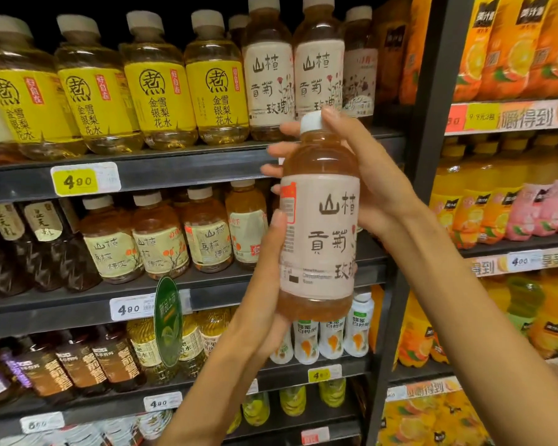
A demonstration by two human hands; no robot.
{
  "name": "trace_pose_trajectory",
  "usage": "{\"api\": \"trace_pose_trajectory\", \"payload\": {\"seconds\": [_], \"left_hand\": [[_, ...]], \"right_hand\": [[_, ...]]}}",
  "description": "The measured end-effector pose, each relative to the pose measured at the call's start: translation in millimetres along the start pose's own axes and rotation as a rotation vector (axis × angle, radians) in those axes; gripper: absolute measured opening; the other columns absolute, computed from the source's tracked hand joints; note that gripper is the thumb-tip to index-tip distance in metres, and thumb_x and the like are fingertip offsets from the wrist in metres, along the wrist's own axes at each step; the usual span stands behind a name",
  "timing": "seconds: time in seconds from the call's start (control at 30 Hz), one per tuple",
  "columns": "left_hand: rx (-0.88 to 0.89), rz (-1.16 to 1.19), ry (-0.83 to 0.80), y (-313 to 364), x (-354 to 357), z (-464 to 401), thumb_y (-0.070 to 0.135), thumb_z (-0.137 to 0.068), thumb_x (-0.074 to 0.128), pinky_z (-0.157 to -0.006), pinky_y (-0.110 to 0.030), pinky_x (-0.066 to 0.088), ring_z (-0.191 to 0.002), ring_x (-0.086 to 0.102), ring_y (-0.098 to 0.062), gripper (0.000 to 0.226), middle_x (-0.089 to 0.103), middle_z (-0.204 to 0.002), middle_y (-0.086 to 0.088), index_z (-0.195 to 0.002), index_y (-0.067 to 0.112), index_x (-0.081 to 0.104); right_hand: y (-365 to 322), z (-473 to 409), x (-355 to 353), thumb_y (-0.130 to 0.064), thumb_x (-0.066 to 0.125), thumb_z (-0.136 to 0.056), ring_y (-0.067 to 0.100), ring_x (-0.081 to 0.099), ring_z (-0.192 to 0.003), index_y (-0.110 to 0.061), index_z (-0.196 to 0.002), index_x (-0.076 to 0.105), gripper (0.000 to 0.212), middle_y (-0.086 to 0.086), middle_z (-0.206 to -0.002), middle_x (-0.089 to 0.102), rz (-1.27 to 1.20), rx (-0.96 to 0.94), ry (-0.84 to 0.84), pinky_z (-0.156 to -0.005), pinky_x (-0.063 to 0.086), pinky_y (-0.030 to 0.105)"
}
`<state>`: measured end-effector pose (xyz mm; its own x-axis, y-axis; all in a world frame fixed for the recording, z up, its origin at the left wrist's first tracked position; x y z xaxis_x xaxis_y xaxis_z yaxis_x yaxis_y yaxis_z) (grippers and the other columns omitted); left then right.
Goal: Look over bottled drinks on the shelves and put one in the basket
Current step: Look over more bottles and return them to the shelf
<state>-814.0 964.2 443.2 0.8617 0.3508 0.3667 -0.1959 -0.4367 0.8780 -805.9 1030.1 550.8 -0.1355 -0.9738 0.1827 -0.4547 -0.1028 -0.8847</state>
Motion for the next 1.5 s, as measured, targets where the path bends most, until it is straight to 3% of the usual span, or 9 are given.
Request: {"api": "trace_pose_trajectory", "payload": {"seconds": [0.2, 0.3, 0.43, 0.57, 0.67, 0.9, 1.17, 1.37, 1.5], "left_hand": [[0.037, -0.198, 0.045, 1, -10, 0, 0.065, -0.084, 0.042, -0.102, -0.044, 0.047, -0.122, 0.058, -0.018, 0.067, 0.062, -0.132, -0.001, -0.139, 0.027, 0.047], [0.034, -0.323, 0.060, 1, -9, 0, 0.066, -0.083, 0.051, -0.099, -0.045, 0.049, -0.117, 0.062, -0.014, 0.063, 0.066, -0.125, 0.004, -0.134, 0.029, 0.050], [0.016, -0.145, 0.039, -5, -8, 0, 0.059, -0.079, 0.063, -0.085, -0.030, 0.056, -0.110, 0.066, -0.015, 0.041, 0.070, -0.118, 0.002, -0.114, 0.038, 0.067], [-0.112, 0.267, -0.079, -17, 6, 0, 0.060, -0.072, 0.071, -0.074, -0.039, 0.057, -0.089, 0.069, -0.028, 0.074, 0.068, -0.110, -0.018, -0.125, 0.009, 0.063], [-0.191, 0.408, -0.166, -22, 18, 3, 0.058, -0.077, 0.068, -0.072, -0.040, 0.056, -0.086, 0.067, -0.028, 0.073, 0.066, -0.106, -0.019, -0.126, 0.005, 0.060], [-0.124, 0.106, 0.044, -16, -9, 5, 0.060, -0.082, 0.049, -0.098, -0.048, 0.050, -0.118, 0.059, -0.035, 0.074, 0.060, -0.131, -0.018, -0.141, 0.015, 0.045], [-0.297, 0.378, 0.077, -31, -1, 15, 0.057, -0.071, 0.067, -0.087, -0.050, 0.056, -0.106, 0.067, -0.036, 0.077, 0.066, -0.120, -0.021, -0.132, 0.012, 0.053], [-0.378, 0.714, 0.058, -19, 22, 28, 0.040, -0.068, 0.081, -0.074, -0.056, 0.056, -0.096, 0.068, -0.043, 0.078, 0.064, -0.117, -0.029, -0.129, 0.000, 0.054], [-0.332, 0.488, 0.181, -14, 8, 14, 0.041, -0.092, 0.048, -0.047, -0.027, 0.057, -0.069, 0.068, -0.025, 0.052, 0.070, -0.076, -0.021, -0.122, -0.001, 0.055]], "right_hand": [[-1, 3, -16, -0.039, 0.056, -0.091, 0.020, 0.068, -0.080, -0.017, -0.078, 0.075, 0.032, 0.007, -0.083, 0.073, 0.115, -0.073, 0.139, -0.079, 0.056, 0.033], [-2, 6, -23, -0.038, 0.059, -0.093, 0.015, 0.068, -0.076, -0.015, -0.084, 0.070, 0.027, 0.005, -0.083, 0.074, 0.193, -0.092, 0.222, -0.072, 0.057, 0.026], [3, 5, -21, -0.038, 0.057, -0.094, 0.010, 0.069, -0.076, -0.010, -0.091, 0.071, 0.031, 0.002, -0.083, 0.074, 0.224, -0.031, 0.188, -0.068, 0.055, 0.019], [7, 1, -12, -0.031, 0.057, -0.092, 0.016, 0.068, -0.084, -0.013, -0.097, 0.065, 0.021, 0.003, -0.087, 0.074, 0.092, -0.001, 0.104, -0.084, 0.055, 0.029], [13, 0, -6, -0.032, 0.058, -0.084, 0.024, 0.068, -0.090, -0.011, -0.101, 0.062, 0.027, 0.007, -0.088, 0.073, -0.020, 0.011, 0.080, -0.090, 0.053, 0.037], [2, 6, -22, -0.024, 0.058, -0.094, 0.015, 0.070, -0.076, -0.013, -0.095, 0.064, 0.013, 0.001, -0.081, 0.073, 0.036, -0.113, 0.209, -0.070, 0.057, 0.026], [27, 5, -26, -0.036, 0.056, -0.093, 0.021, 0.069, -0.088, -0.004, -0.106, 0.066, 0.036, 0.013, -0.099, 0.072, 0.104, 0.091, 0.170, -0.084, 0.056, 0.032], [68, 15, -23, -0.041, 0.053, -0.094, 0.019, 0.066, -0.081, -0.013, -0.099, 0.061, 0.029, 0.007, -0.083, 0.066, -0.102, 0.354, 0.096, -0.074, 0.057, 0.030], [91, 25, -24, -0.036, 0.051, -0.097, 0.016, 0.066, -0.067, -0.009, -0.100, 0.057, 0.028, 0.007, -0.072, 0.065, -0.267, 0.466, 0.128, -0.059, 0.058, 0.025]]}}
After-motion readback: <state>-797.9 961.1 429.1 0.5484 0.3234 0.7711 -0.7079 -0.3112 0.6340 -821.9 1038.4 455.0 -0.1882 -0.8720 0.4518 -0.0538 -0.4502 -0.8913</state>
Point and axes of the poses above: each hand's wrist, its own z-axis away from the middle knuckle, its own x-axis out of the palm, y = z × x, the point moved 10 cm from there along -z, towards the middle knuckle
